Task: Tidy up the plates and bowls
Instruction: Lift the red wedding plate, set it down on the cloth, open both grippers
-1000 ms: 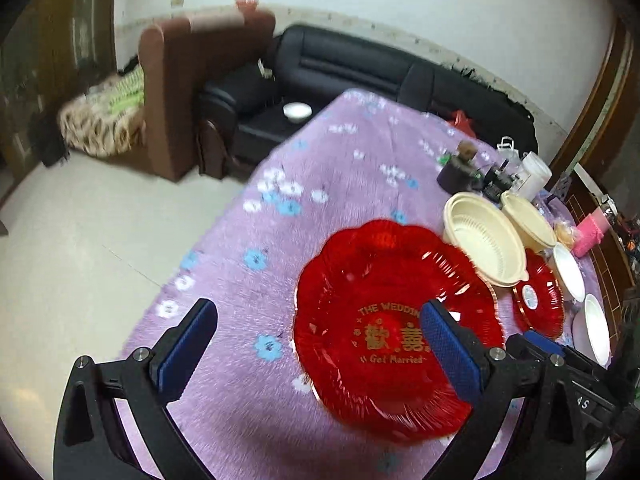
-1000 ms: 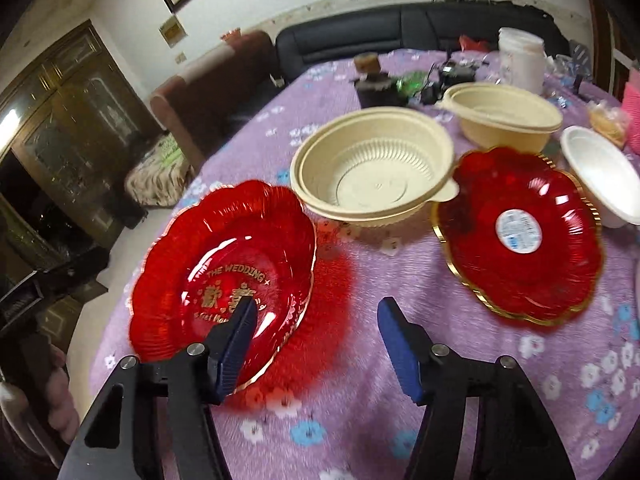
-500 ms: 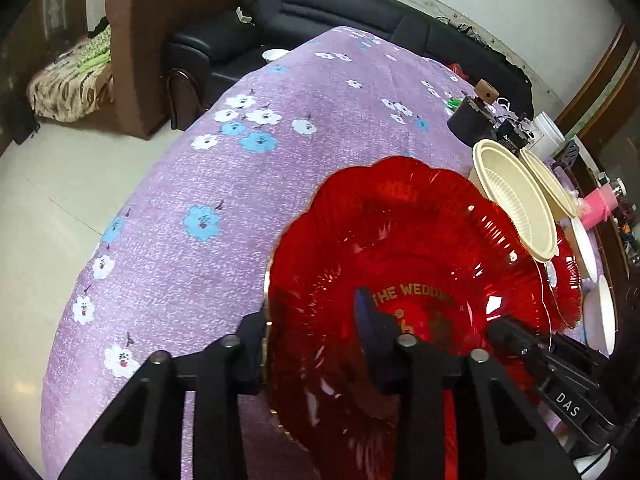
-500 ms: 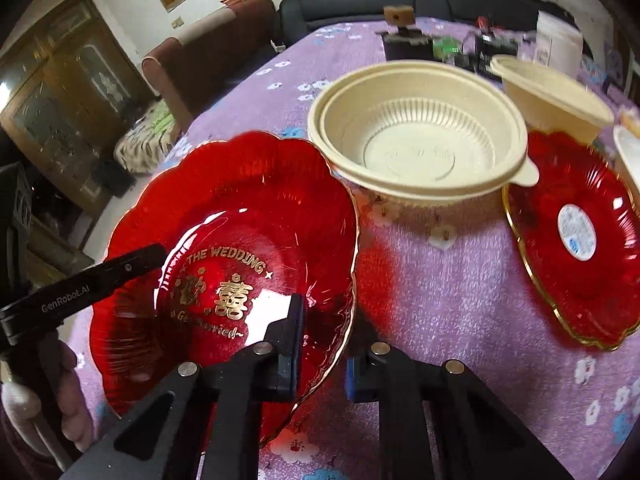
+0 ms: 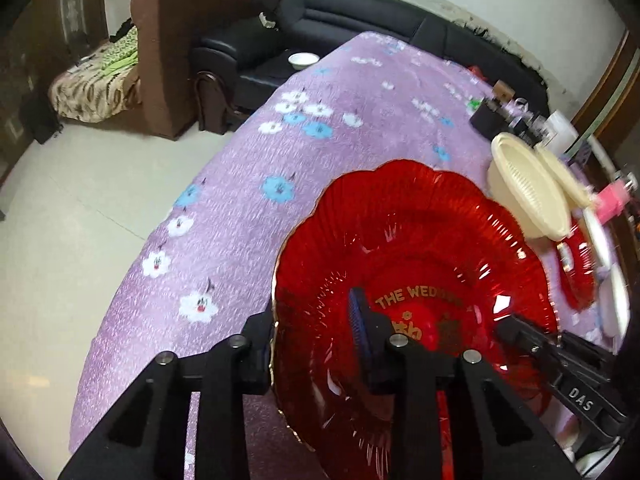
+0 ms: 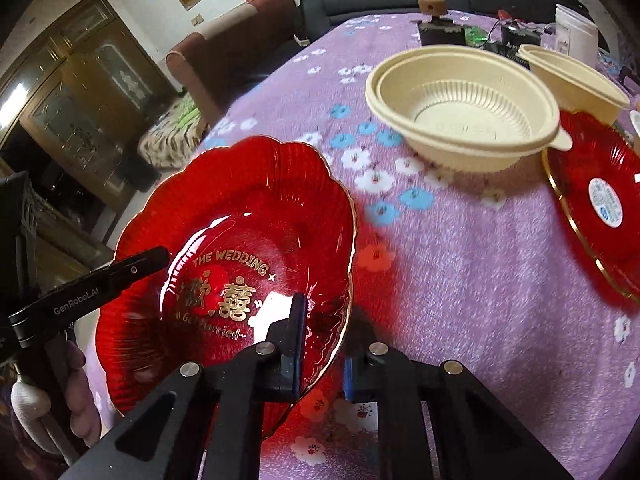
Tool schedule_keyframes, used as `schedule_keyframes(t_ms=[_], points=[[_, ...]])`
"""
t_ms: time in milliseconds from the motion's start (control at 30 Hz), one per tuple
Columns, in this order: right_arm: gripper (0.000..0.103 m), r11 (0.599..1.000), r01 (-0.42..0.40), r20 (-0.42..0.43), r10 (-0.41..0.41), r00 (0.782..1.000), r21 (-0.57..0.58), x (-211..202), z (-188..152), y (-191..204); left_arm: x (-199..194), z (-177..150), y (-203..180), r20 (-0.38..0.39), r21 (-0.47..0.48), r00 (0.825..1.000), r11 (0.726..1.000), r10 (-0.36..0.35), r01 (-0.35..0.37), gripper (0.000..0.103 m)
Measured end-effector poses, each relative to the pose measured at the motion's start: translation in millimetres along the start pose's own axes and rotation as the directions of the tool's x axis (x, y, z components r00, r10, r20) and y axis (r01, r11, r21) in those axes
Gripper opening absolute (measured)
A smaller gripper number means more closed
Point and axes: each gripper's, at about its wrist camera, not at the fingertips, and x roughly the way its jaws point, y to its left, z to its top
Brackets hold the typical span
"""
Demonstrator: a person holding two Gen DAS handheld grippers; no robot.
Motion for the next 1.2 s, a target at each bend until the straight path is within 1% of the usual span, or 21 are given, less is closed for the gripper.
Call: schedule_keyframes(t_ms=[67, 100, 133, 167, 200, 233, 300, 367, 433, 567, 633, 667, 800, 900, 1033, 1200], points=[[0.019, 1.0, 0.001, 0.016, -0.001, 1.0, -0.025, -3, -2, 2, -1, -4, -5, 0.012, 0.016, 0.998, 0.998, 0.063, -0.063, 0.033], [0.02, 0.999, 0.004, 0.023, -0.003, 1.0, -0.039, -7, -4, 4, -6, -6, -8, 0.028, 0.021, 0.997, 0.997, 0.078, -0.079, 0.034], [0.021, 0.999, -0.001, 0.033, 0.002, 0.999, -0.053, -12, -5, 4, -12, -9, -10, 0.05, 0.024, 0.995, 0.995, 0.092, -0.093, 0.042], [0.025, 0.998, -0.01, 0.05, 0.013, 0.999, -0.068, -20, -7, 5, -21, -11, -15, 0.077, 0.024, 0.991, 0.993, 0.111, -0.113, 0.047], [0.03, 0.997, -0.007, 0.07, 0.013, 0.997, -0.083, -28, -10, 6, -30, -14, -20, 0.112, 0.024, 0.984, 0.99, 0.135, -0.139, 0.057], [0.031, 0.996, -0.001, 0.089, 0.01, 0.996, -0.095, -37, -13, 5, -41, -18, -25, 0.149, 0.024, 0.976, 0.986, 0.159, -0.164, 0.064], [0.035, 0.994, 0.001, 0.123, 0.013, 0.992, -0.11, -53, -18, 3, -61, -25, -37, 0.218, 0.03, 0.956, 0.977, 0.198, -0.209, 0.068], [0.036, 0.993, 0.013, 0.157, 0.006, 0.988, -0.117, -70, -24, 0, -80, -35, -50, 0.271, 0.033, 0.938, 0.972, 0.217, -0.234, 0.071], [0.038, 0.993, 0.014, 0.18, 0.006, 0.984, -0.113, -83, -30, -5, -96, -42, -63, 0.307, 0.04, 0.925, 0.969, 0.222, -0.246, 0.075], [0.04, 0.994, 0.033, 0.235, -0.008, 0.972, -0.101, -112, -51, -21, -124, -62, -93, 0.38, 0.079, 0.893, 0.953, 0.241, -0.291, 0.079], [0.041, 0.993, 0.058, 0.265, -0.028, 0.964, -0.103, -125, -59, -28, -133, -70, -107, 0.406, 0.101, 0.883, 0.949, 0.235, -0.299, 0.081], [0.043, 0.993, 0.065, 0.275, -0.035, 0.961, -0.102, -132, -62, -31, -138, -74, -115, 0.416, 0.115, 0.88, 0.947, 0.228, -0.299, 0.081], [0.05, 0.992, 0.089, 0.313, -0.057, 0.948, -0.089, -154, -72, -46, -148, -85, -140, 0.429, 0.16, 0.881, 0.943, 0.201, -0.293, 0.082], [0.053, 0.992, 0.102, 0.342, -0.071, 0.937, -0.073, -168, -78, -56, -150, -90, -154, 0.427, 0.184, 0.884, 0.939, 0.189, -0.29, 0.082], [0.054, 0.993, 0.104, 0.365, -0.08, 0.928, -0.047, -182, -83, -68, -156, -96, -169, 0.433, 0.207, 0.883, 0.933, 0.183, -0.295, 0.082], [0.057, 0.994, 0.103, 0.381, -0.085, 0.921, -0.028, -190, -86, -79, -158, -97, -178, 0.433, 0.225, 0.884, 0.928, 0.178, -0.297, 0.082]])
